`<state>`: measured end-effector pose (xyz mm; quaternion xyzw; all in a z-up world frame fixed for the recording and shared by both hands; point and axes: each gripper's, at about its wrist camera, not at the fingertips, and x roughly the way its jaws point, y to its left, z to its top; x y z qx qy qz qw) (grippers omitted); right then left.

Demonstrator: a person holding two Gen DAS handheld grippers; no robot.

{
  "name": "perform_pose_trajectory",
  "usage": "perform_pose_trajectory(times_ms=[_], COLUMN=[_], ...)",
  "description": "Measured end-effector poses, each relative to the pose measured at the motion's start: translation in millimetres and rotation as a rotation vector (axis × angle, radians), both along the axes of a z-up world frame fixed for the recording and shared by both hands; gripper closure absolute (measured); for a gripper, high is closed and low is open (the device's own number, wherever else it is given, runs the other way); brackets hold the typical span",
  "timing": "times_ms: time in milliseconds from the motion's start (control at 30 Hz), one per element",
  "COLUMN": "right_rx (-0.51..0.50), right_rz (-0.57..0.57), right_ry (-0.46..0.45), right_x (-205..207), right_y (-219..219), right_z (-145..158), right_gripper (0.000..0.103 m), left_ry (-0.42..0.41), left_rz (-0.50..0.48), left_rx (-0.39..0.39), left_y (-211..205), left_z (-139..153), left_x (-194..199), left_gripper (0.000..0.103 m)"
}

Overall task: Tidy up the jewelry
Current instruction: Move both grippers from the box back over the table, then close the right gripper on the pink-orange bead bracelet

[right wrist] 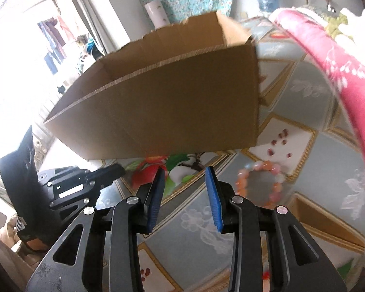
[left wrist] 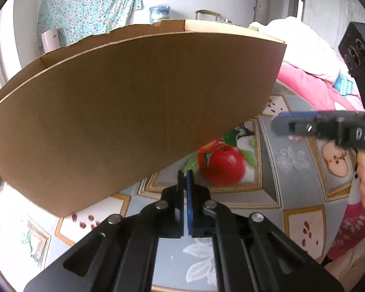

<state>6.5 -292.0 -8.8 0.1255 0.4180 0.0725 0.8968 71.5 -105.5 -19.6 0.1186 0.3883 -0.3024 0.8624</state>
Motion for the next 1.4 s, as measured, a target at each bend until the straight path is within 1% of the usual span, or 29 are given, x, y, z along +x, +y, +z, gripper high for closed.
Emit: perform_pose_trajectory(times_ms=[133, 267, 367, 500, 700, 767, 833, 900, 967, 1000, 1067, 1233, 1400], right_rx=[-0.029, -0.052, -0.071, -0.103, -0.136, -0.154, -0.174, -0.209, -0.231, -0.233, -0.230, -0.165, -0.105], right_rz=[-0.041, -0.074, -0.087, -0.084, -0.081, -0.086, -0.084, -0.084, -0.090, -0.093, -0.103, -0.131, -0.156], right_ry=[-0.012, 0.012, 0.021, 0.043, 0.092, 0.111, 0.106, 0.105, 0.105, 0.105, 0.105, 0.107, 0.080], right_x=[-22, -28, -22, -12, 11, 16, 20, 23, 25, 25, 26, 25, 18], right_y=[-19, -27, -22, -18, -12, -12, -9, -4, -3, -4, -6, -15, -22], right_z=[9, 10, 9, 6, -10, -16, -19, -20, -21, -21, -22, -22, -12], right_gripper=[0.070, 0.068, 0.068, 0.068, 0.068, 0.070, 0.070, 0.075, 0.082, 0.084, 0.094, 0.096, 0.096], left_ry=[-0.010, -0.006, 0.006, -0.006, -0.009, -0.007, -0.001, 0.009, 0.013, 0.012, 0.013, 0.037, 0.045], left_rz=[0.028, 0.061, 0.068, 0.062, 0.054, 0.052, 0.053, 0.059, 0.070, 0.074, 0.084, 0.101, 0.109], left_rx=[-0.032, -0.049, -0.055, -0.065, -0.071, -0.067, -0.053, -0.039, -0.015, -0.006, 0.015, 0.041, 0.048], left_y=[15, 28, 31, 33, 31, 29, 27, 25, 22, 21, 18, 16, 18], left_z=[10, 12, 11, 14, 15, 16, 16, 17, 19, 20, 24, 28, 30], left_x=[-6, -7, -7, -9, -11, -11, -10, -9, -7, -7, -6, -3, -3], left_gripper=[0.102, 0.102, 0.102, 0.102, 0.102, 0.102, 0.102, 0.102, 0.102, 0.102, 0.102, 0.102, 0.102])
